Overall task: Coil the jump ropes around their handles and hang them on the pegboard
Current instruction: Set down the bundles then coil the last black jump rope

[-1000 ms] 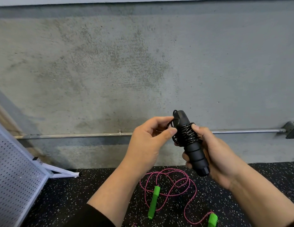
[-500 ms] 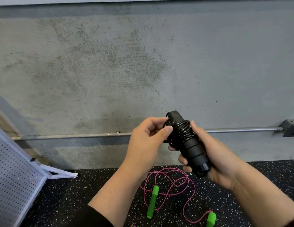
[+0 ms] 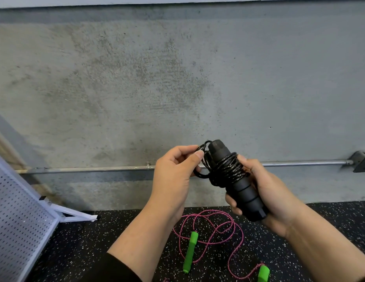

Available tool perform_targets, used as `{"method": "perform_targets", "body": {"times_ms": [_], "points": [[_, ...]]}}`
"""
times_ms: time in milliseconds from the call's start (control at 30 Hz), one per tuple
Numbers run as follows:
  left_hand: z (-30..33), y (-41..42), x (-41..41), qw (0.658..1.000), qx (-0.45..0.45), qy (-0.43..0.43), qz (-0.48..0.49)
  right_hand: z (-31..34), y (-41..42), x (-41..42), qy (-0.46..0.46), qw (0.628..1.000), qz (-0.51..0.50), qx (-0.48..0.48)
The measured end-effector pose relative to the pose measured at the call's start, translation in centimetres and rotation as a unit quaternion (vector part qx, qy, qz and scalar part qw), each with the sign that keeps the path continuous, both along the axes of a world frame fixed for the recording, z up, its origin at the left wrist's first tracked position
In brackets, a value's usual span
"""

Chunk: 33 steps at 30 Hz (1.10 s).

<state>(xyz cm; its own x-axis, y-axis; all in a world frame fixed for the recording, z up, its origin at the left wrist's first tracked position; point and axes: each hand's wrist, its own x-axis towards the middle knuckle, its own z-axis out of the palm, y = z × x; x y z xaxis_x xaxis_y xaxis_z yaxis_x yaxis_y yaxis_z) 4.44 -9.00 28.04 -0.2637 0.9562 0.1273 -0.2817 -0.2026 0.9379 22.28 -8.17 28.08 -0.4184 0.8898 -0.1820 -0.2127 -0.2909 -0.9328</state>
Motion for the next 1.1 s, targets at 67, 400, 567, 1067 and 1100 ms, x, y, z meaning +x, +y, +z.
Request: {"method": "perform_targets", "body": {"times_ms": [67,400,567,1067,1100], "points": [[-0.1,0.0,-0.1,1.0,-0.009,-0.008,-0.004,-0.1,0.0,-0.1,0.008,1.0,-0.002,0.003],[-0.4,0.4,-0.7,0.998,-0.047,-0.043,-0.018,0.1,0.1,-0.2,0.064,0.998,-0.007,-0.004],[-0.6,0.4,-0.8,0.996,-0.07,-0.044,-0.036,0.4,0.2,0.1,0.074,0.997,-0.006,-0.007],[-0.7,0.0,-0.1,0.99,-0.063,-0.066,-0.107,0.4,0.5,0.9,0.131,0.988,0.056,-0.055],[-0.7,-0.1,-0.1,0.99,-0.062,-0.072,-0.108,0.5,0.4,0.9,0.13,0.988,0.051,-0.061]]}}
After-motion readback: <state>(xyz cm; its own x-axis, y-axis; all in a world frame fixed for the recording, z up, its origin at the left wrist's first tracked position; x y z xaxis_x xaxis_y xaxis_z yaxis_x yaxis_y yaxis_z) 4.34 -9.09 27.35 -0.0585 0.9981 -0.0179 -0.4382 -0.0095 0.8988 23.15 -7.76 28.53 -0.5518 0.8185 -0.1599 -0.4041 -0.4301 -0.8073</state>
